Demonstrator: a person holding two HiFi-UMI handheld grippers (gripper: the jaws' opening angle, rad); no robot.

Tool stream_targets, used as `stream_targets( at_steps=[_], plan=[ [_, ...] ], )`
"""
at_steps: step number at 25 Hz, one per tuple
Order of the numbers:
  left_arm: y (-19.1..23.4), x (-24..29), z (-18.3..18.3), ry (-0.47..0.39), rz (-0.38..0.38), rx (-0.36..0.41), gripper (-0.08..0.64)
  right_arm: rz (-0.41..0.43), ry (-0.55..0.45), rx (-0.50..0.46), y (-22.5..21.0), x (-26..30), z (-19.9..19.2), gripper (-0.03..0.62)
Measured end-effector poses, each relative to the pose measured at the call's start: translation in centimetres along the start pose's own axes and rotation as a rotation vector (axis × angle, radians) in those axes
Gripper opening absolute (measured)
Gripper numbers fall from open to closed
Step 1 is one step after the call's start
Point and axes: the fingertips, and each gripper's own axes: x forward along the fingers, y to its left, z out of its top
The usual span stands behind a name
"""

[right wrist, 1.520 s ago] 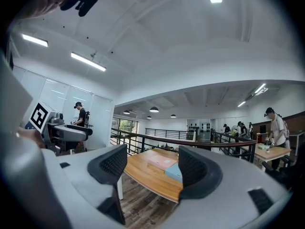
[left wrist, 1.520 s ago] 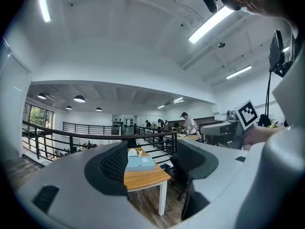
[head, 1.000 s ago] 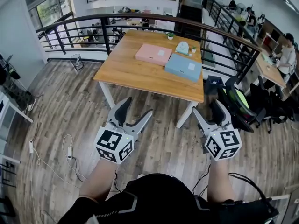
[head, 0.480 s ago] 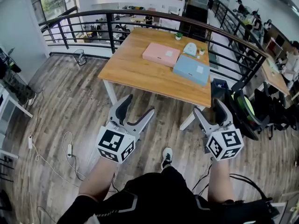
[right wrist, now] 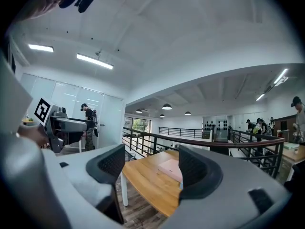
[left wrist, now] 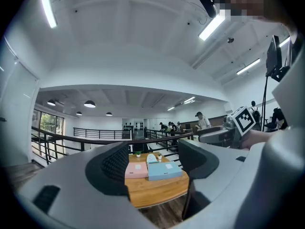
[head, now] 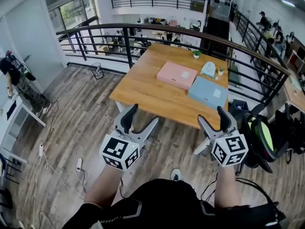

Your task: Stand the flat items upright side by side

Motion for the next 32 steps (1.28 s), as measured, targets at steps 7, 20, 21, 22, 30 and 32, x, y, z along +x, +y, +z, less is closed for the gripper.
stream_targets(
  at_steps=[7,20,21,22,30,32],
  plan=[
    [0.7,7.9,0.0,0.044,0.007,0.026,0.341,0.026,-0.002,-0.027,-6.2,4.5,0.3,0.354],
    [-0.2,19.6,-0.4,0.075,0.012,0.042,0.341,0.05,-0.018,0.004,-16.6,9.1,-0.9,0.354],
    [-0.4,20.1,-0.4,0.077,0.008,0.037,0.341,0.056,-0.019,0.009,-16.9,9.4,-1.1,0.354],
    [-0.6,20.5,-0.3,0.078,0.003,0.032,0.341,0.063,-0.02,0.016,-17.2,9.7,-1.3,0.354],
    [1.0,24.5,-1.7,0.098,-0.015,0.035,0.341,0.057,-0.005,0.023,-19.4,13.0,-2.1,0.354],
    [2.4,25.4,-1.8,0.082,-0.022,0.034,0.341,0.041,0.003,0.016,-19.6,14.3,-2.3,0.354]
  ],
)
